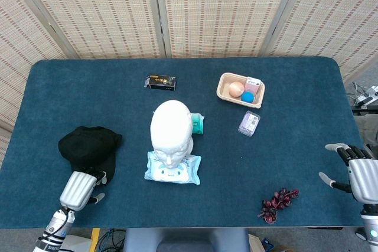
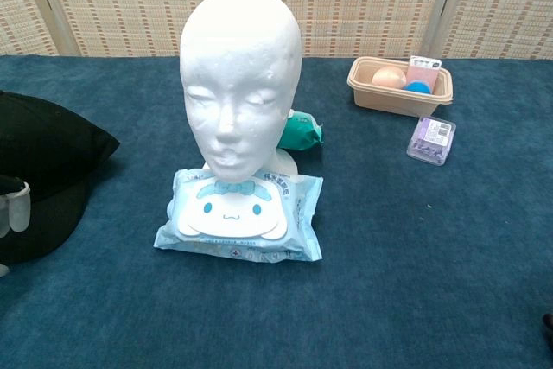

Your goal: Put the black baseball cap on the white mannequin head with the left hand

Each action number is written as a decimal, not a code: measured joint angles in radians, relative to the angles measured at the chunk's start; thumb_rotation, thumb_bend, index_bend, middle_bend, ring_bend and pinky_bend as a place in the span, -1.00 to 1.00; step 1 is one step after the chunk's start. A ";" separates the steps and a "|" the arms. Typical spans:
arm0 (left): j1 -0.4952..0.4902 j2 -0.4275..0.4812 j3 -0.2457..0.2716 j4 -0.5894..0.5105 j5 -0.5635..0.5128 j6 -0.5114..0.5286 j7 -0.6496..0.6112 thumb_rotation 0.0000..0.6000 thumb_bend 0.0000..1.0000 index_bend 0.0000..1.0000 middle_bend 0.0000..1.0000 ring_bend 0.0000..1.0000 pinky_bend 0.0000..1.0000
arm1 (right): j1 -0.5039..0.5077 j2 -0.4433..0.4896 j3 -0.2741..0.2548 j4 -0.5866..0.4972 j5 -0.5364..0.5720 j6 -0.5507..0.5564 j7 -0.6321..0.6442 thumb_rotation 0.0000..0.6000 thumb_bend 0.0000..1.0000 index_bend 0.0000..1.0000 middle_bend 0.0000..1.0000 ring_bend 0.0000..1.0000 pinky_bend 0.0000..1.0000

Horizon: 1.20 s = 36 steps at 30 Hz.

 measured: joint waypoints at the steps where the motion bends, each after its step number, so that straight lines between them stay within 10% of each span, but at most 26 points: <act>1: 0.000 -0.006 -0.001 0.008 0.001 0.002 0.002 1.00 -0.95 0.10 0.22 -0.11 0.02 | 0.000 0.000 0.000 0.000 0.000 -0.001 0.000 1.00 -0.81 -0.35 -0.29 -0.38 -0.23; 36: 0.007 -0.098 -0.002 0.220 -0.020 0.017 0.010 1.00 -0.95 0.15 0.27 -0.10 0.02 | 0.001 0.002 0.000 -0.004 0.001 -0.006 -0.005 1.00 -0.81 -0.35 -0.29 -0.38 -0.23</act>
